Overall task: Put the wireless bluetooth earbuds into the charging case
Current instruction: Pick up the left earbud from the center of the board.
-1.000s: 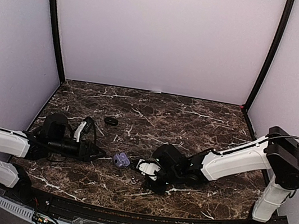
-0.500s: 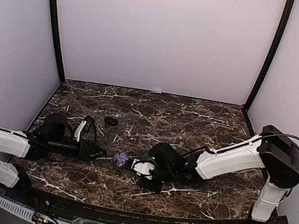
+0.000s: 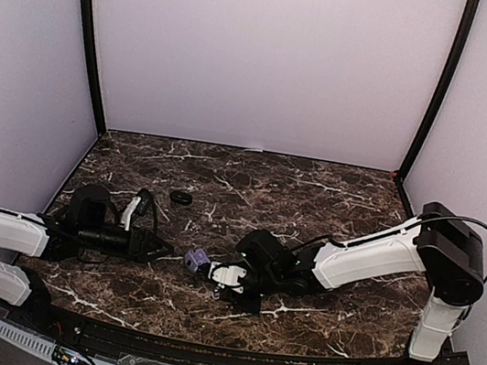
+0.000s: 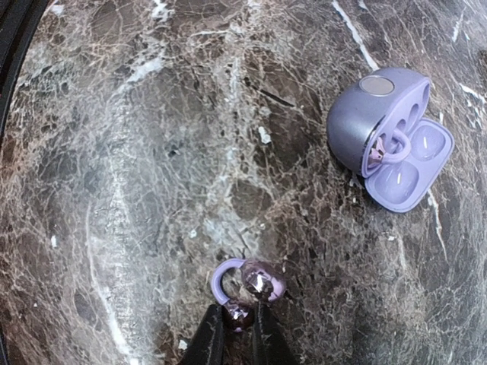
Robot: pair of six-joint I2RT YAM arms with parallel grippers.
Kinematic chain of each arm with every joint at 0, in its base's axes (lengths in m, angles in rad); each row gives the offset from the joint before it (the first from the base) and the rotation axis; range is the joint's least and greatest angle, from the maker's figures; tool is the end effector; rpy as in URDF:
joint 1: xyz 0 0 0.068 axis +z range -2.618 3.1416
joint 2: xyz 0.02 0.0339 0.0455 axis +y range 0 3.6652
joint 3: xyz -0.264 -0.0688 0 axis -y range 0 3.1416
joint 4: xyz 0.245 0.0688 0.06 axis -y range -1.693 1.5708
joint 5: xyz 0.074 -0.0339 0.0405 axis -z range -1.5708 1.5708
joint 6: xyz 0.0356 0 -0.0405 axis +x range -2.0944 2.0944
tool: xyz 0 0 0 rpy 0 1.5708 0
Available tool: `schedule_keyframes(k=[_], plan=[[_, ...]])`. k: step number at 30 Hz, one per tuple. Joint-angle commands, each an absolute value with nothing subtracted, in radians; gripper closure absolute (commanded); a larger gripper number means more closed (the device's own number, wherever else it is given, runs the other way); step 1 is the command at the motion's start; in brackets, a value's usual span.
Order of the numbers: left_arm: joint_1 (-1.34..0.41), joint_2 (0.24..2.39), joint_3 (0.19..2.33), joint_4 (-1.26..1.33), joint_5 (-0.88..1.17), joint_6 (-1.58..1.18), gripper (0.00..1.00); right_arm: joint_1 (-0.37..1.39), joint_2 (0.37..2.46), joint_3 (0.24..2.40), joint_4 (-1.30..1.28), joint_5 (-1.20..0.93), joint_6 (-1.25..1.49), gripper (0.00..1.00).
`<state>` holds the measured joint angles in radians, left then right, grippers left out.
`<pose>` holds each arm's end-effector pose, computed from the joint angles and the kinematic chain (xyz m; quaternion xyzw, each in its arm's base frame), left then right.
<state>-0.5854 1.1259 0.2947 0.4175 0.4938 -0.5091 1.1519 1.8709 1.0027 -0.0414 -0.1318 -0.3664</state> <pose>0.1676 -0.1314 0.1689 0.1645 0.8062 -0.4506 0.3463 0.1459 0.3392 0.1312 -0.6651 0.6699 0.1815 0.2754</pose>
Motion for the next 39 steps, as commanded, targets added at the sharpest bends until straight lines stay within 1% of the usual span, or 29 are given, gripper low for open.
schedule_keyframes(k=[1,8,12,16,18,20,22,24,26,27,30,35,39], plan=[[-0.587,1.109,0.295,0.417,0.503,-0.502,0.33,1.155,1.883,1.017,-0.085,-0.151,-0.375,0.91],[-0.586,1.091,0.291,0.441,0.543,-0.493,0.33,1.145,1.817,0.992,-0.063,-0.179,-0.353,1.00],[-0.609,1.076,0.267,0.528,0.586,-0.480,0.32,1.129,1.747,0.957,-0.029,-0.226,-0.325,1.00],[-0.660,1.073,0.262,0.627,0.544,-0.395,0.33,1.091,1.664,0.919,0.002,-0.302,-0.278,1.00],[-0.705,1.074,0.262,0.688,0.504,-0.306,0.34,1.066,1.619,0.900,0.013,-0.348,-0.253,1.00],[-0.760,1.075,0.235,0.790,0.451,-0.170,0.37,1.037,1.569,0.886,0.023,-0.410,-0.219,1.00],[-0.813,1.080,0.199,0.909,0.394,-0.012,0.37,1.009,1.527,0.878,0.027,-0.467,-0.185,1.00],[-0.858,1.092,0.178,0.998,0.414,0.182,0.37,0.984,1.496,0.880,0.015,-0.510,-0.152,1.00],[-0.912,1.108,0.197,0.972,0.415,0.399,0.38,0.968,1.474,0.889,-0.004,-0.543,-0.120,1.00],[-0.934,1.117,0.220,0.936,0.397,0.533,0.42,0.962,1.465,0.895,-0.018,-0.556,-0.103,1.00],[-0.989,1.158,0.276,0.871,0.313,0.738,0.49,0.952,1.446,0.913,-0.046,-0.577,-0.051,1.00],[-1.048,1.233,0.318,0.914,0.242,0.966,0.50,0.948,1.431,0.933,-0.065,-0.591,0.031,1.00],[-1.068,1.290,0.384,0.898,0.216,1.038,0.51,0.948,1.442,0.946,-0.073,-0.618,0.073,1.00]])
